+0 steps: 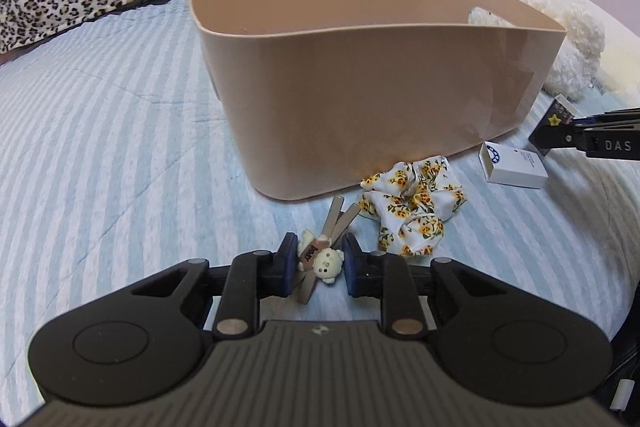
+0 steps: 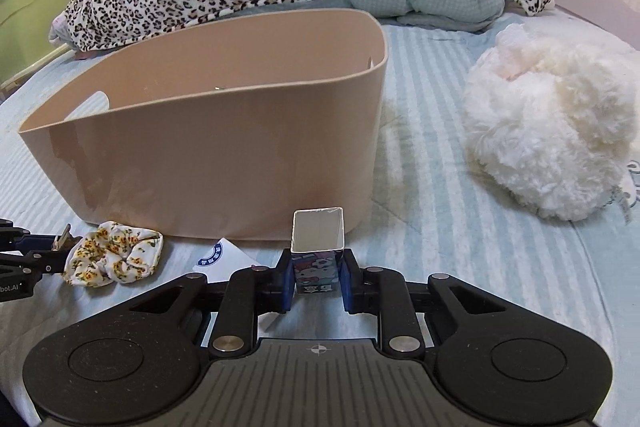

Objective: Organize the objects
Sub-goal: 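Carry both items over the basket and open both tools to drop them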

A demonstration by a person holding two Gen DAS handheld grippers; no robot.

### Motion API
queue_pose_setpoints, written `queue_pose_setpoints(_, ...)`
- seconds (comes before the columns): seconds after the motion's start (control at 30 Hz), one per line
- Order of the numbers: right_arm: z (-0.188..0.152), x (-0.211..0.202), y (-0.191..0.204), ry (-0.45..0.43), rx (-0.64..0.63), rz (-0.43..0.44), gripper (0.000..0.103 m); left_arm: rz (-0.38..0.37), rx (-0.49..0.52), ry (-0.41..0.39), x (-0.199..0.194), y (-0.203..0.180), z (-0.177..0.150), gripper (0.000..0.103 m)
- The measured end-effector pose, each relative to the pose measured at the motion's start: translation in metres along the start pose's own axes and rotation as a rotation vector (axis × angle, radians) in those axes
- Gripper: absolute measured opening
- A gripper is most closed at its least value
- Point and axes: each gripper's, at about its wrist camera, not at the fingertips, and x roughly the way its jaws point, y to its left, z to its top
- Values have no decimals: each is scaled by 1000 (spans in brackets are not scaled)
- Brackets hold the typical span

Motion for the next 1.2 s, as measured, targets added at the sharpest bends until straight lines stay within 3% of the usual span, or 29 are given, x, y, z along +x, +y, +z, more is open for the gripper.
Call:
queue_pose_setpoints(0.4, 14, -59, 0, -117, -1, 10, 21, 24, 32, -123, -61, -7, 23, 25)
queue_pose_setpoints(0.73, 55, -91, 12, -257, -22, 33, 21, 33, 51, -267, -96, -22, 71, 25)
queue_pose_setpoints(1.07, 91, -76, 20, -333, 13, 65, 21, 54, 66, -304, -64, -37, 125, 25)
queue_pose_setpoints(1.2, 102, -56, 27, -318, 4, 54, 21, 58, 46, -263, -35, -38, 141, 25)
